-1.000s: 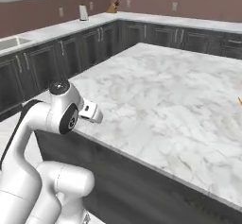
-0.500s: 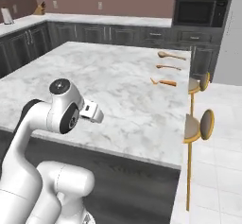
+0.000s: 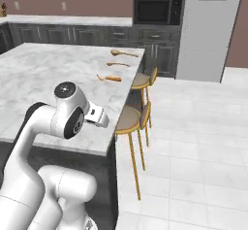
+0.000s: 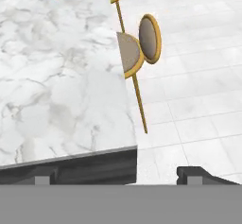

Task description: Pick up the metallic utensils from the counter and place them in the open drawer. Make sure not to pick up any wooden utensils.

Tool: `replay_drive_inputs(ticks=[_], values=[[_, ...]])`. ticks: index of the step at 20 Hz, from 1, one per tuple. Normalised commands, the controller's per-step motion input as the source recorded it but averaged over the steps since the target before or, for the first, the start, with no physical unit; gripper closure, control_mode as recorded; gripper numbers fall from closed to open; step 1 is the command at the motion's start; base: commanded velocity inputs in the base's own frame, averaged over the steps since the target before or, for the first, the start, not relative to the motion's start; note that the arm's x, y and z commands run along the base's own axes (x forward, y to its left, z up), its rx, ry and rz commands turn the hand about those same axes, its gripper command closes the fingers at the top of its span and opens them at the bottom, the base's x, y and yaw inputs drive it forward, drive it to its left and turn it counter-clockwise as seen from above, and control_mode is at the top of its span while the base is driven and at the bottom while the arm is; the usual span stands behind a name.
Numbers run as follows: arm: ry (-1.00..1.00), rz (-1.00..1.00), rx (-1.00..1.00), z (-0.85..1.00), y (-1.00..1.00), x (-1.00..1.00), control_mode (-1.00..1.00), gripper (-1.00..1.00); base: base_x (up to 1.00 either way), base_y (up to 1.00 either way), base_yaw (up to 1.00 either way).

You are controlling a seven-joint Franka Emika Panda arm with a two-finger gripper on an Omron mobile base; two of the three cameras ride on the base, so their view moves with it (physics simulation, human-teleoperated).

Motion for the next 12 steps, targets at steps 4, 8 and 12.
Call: replay_drive_inputs(ticks=[4,8,12], values=[[0.0,0.0,0.0,0.0,0.0,0.0,1.0,-1.0,0.25,-1.0,0.06],[0.0,0.0,0.0,0.0,0.0,0.0,1.0,-1.0,0.33,-1.0,0.17],[0.0,0.0,0.0,0.0,0.0,0.0,1.0,-1.0,0.77,-0.96,0.41]])
